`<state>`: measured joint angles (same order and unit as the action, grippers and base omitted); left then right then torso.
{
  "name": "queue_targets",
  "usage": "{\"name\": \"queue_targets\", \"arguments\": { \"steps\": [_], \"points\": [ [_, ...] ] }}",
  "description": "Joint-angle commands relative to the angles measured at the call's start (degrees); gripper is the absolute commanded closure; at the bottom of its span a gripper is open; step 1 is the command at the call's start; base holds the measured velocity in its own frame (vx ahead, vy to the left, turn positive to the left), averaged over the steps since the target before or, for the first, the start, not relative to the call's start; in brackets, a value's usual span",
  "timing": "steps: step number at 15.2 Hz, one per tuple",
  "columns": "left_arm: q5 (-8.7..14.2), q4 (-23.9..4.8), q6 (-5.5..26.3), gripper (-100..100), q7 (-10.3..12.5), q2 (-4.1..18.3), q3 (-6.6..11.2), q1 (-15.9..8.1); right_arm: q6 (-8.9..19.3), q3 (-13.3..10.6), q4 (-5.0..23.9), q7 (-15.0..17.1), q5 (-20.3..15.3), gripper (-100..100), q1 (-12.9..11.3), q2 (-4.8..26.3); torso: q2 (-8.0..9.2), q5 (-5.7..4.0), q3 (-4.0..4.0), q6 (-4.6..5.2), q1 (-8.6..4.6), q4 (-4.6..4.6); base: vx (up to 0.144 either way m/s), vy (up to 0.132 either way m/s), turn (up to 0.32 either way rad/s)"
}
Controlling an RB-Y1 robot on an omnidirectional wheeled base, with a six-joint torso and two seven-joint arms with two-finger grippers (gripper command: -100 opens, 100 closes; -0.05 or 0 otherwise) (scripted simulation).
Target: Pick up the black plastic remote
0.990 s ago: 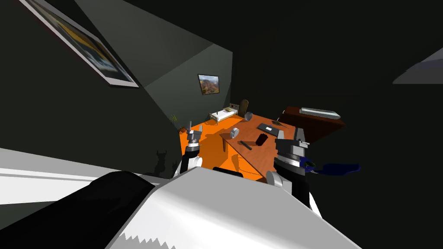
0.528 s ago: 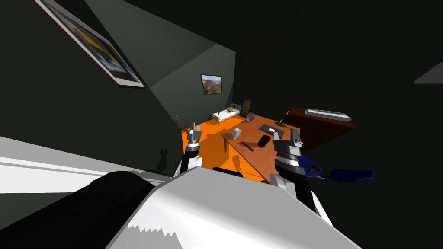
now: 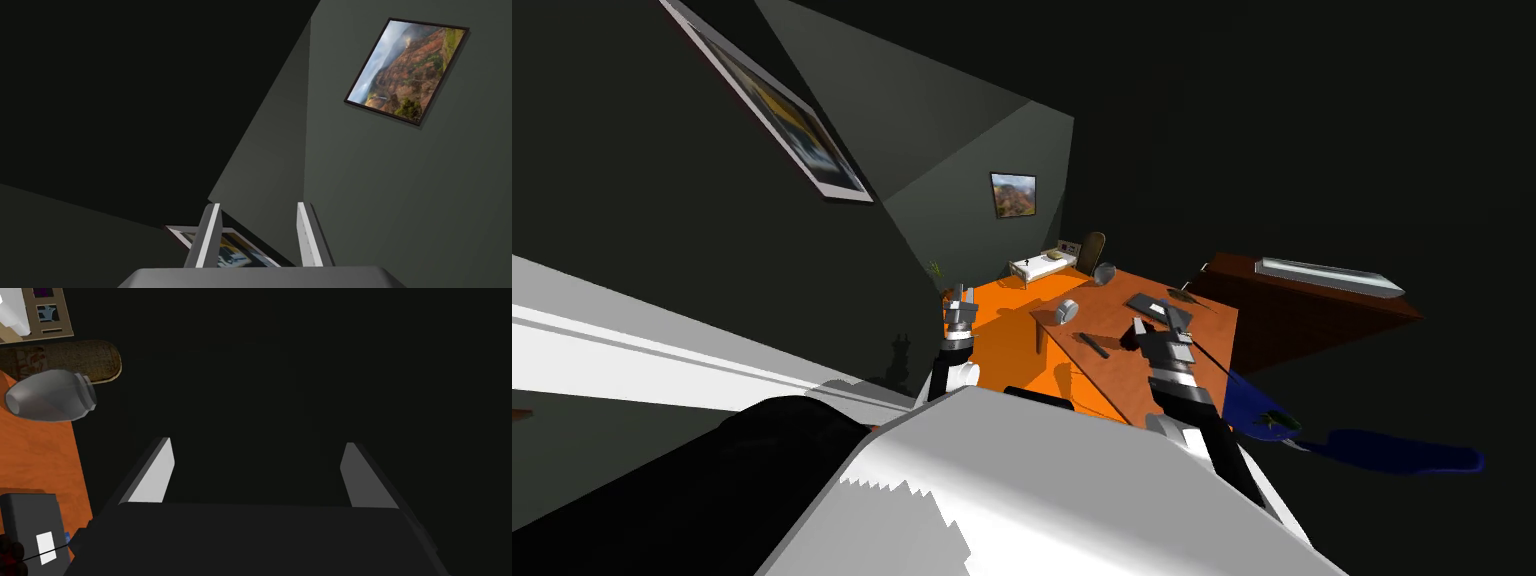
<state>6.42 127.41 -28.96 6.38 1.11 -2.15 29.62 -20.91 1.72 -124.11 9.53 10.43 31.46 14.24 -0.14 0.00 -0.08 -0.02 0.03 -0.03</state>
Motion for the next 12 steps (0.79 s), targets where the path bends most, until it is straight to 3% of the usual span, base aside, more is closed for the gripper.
{"name": "queue_targets", "arguments": {
  "steps": [1,11,12],
  "points": [
    [0.00,0.00,0.00,0,0.00,0.00,0.00,0.00,2.02,-0.25,2.44,1.51,2.52,-100,-0.05,2.59,0.00,0.00,0.00,0.00,0.00,0.00,0.031,0.013,0.171],
    [0.00,0.00,0.00,0,0.00,0.00,0.00,0.00,9.87,-1.15,10.21,7.70,12.94,-100,1.61,10.75,-0.04,0.00,-0.02,0.00,0.01,-0.01,0.040,0.011,0.193],
    [0.00,0.00,0.00,0,0.00,0.00,0.00,0.00,11.62,-1.36,11.57,9.07,14.81,-100,1.98,12.28,-0.04,0.00,-0.03,0.01,0.00,-0.01,0.044,0.006,0.216]
  ]
}}
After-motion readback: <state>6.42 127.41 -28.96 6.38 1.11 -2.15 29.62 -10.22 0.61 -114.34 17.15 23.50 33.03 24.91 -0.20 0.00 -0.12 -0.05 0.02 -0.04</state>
